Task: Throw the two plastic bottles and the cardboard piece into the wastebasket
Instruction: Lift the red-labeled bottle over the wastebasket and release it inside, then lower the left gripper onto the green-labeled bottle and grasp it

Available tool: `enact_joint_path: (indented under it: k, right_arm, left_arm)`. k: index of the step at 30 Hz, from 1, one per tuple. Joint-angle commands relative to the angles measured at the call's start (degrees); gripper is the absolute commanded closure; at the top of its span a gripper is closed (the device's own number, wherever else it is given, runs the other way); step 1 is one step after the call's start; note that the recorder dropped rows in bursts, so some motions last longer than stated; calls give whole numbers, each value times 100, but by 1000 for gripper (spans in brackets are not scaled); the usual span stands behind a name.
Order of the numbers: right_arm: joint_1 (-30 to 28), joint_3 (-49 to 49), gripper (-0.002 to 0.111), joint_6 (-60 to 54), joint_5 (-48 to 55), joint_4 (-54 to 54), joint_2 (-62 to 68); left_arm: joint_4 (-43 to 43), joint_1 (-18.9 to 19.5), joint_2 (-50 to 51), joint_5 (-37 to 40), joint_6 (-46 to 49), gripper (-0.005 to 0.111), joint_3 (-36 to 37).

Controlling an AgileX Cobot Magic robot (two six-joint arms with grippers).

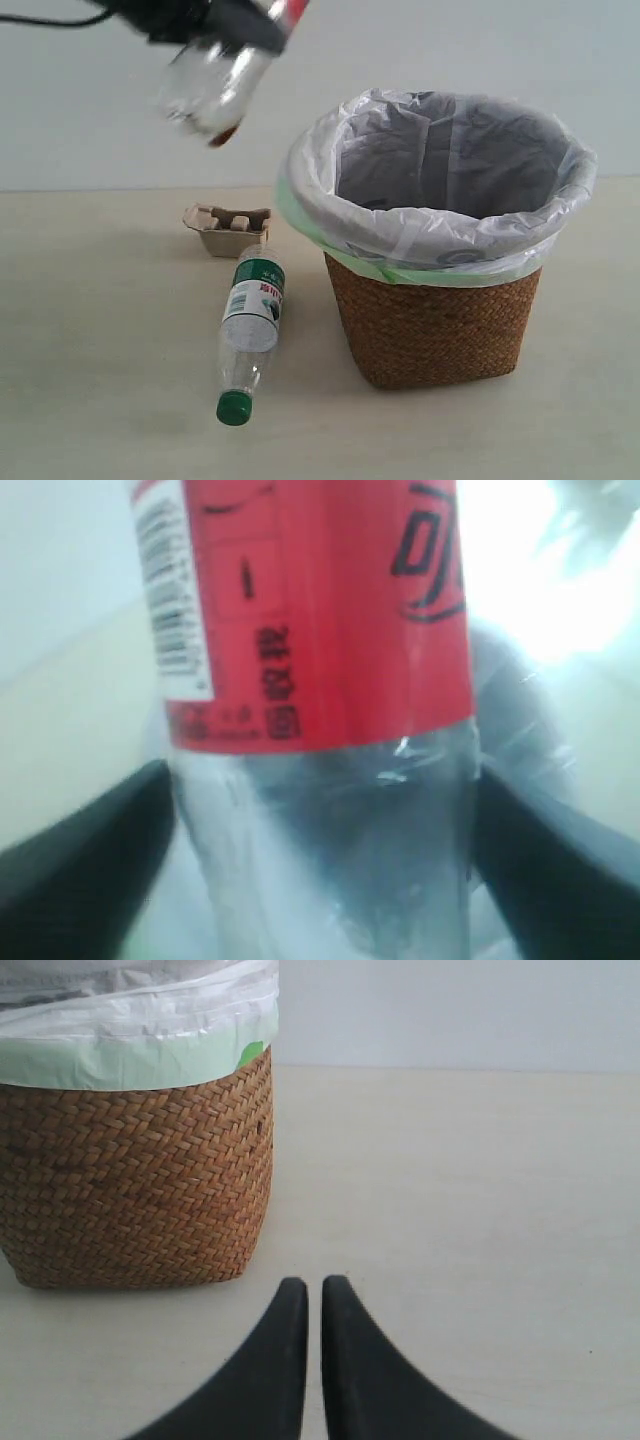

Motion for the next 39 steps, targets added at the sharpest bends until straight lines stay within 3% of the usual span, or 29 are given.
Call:
enact_joint_path:
  k: [1, 5, 13, 18, 22, 26, 31, 39]
  right_arm:
    - [8, -6, 106, -28, -54, -46, -32]
    - [8, -6, 106, -28, -54, -46, -32]
    - [8, -6, 106, -28, -54, -46, -32]
    - [8, -6, 106, -28, -54, -46, -32]
    - [8, -6, 106, -28, -54, -46, -32]
    - [8, -6, 106, -28, -54, -46, -32]
    - [8, -6, 106, -28, -54, -46, -32]
    - [8, -6, 106, -28, -54, -46, -32]
  left_arm:
    - [445, -731, -64, -713, 88, 0, -434]
    - [1863, -937, 97, -726, -798, 1, -434]
    - [2110, -926, 161, -720, -1060, 1, -434]
    - [2342, -926, 203, 61, -1329, 7, -434]
    - [3540, -926, 215, 1148, -1926, 9, -434]
    - [5121, -883, 215, 1287, -2883, 9, -376]
    - [4843, -783, 252, 1287, -3840, 9, 169]
    - [4711, -783, 760, 1287, -4241, 9, 975]
